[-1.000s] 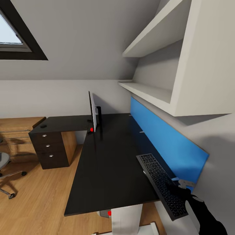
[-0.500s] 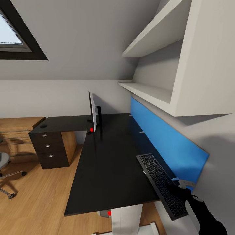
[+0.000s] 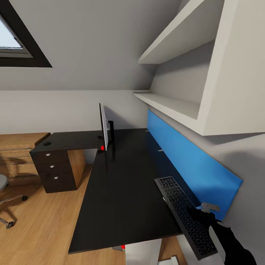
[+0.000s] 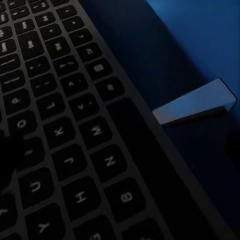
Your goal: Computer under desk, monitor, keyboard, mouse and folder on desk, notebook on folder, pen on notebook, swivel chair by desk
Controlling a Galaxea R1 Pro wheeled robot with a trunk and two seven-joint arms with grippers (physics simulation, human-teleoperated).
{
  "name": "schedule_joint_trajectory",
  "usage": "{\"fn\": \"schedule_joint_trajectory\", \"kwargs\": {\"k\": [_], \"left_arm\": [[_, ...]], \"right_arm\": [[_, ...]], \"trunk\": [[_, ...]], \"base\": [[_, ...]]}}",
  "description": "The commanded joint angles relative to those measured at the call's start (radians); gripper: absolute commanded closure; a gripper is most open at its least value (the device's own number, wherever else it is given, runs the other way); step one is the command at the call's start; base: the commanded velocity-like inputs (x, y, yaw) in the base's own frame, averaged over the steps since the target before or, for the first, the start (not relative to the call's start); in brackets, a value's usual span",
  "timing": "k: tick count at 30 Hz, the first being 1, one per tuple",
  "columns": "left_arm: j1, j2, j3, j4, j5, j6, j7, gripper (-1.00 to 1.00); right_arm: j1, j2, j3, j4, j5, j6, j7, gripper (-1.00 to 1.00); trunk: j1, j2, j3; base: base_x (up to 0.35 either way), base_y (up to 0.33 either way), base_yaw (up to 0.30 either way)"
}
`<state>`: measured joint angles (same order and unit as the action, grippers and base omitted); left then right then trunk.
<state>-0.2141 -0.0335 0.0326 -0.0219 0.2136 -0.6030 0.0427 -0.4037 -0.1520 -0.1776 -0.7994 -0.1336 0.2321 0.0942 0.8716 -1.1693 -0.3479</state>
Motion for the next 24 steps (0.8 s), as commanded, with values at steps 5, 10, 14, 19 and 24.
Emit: {"fn": "schedule_joint_trajectory", "kwargs": {"k": [5,10,14,19,24], "left_arm": [[-0.001,0.0,0.003,0.0,-0.004,-0.003,0.006,-1.0],[-0.001,0.0,0.003,0.0,-0.005,-0.003,0.008,-1.0],[-0.001,0.0,0.003,0.0,-0.004,-0.003,0.009,-1.0],[-0.001,0.0,0.003,0.0,-0.004,-0.003,0.009,-1.0],[-0.001,0.0,0.003,0.0,-0.004,-0.003,0.009,-1.0]], "right_arm": [[-0.001,0.0,-0.002,-0.001,-0.009,0.006,0.004,-1.0],[0.0,0.0,-0.003,-0.001,-0.009,0.006,0.004,-1.0],[-0.001,0.0,-0.003,-0.001,-0.009,0.007,0.004,-1.0],[-0.001,-0.001,-0.003,-0.001,-0.011,0.018,0.003,-1.0],[-0.001,-0.007,-0.003,-0.001,-0.014,0.049,0.005,-1.0]], "trunk": [[0.0,-0.001,-0.001],[0.0,-0.001,-0.001],[0.0,-0.001,-0.001],[0.0,-0.001,-0.001],[0.0,-0.001,-0.001]], "base": [[0.02,0.0,0.0],[0.006,0.0,0.0],[0.002,0.0,0.0],[0.0,0.0,0.0],[0.0,0.0,0.0]]}}
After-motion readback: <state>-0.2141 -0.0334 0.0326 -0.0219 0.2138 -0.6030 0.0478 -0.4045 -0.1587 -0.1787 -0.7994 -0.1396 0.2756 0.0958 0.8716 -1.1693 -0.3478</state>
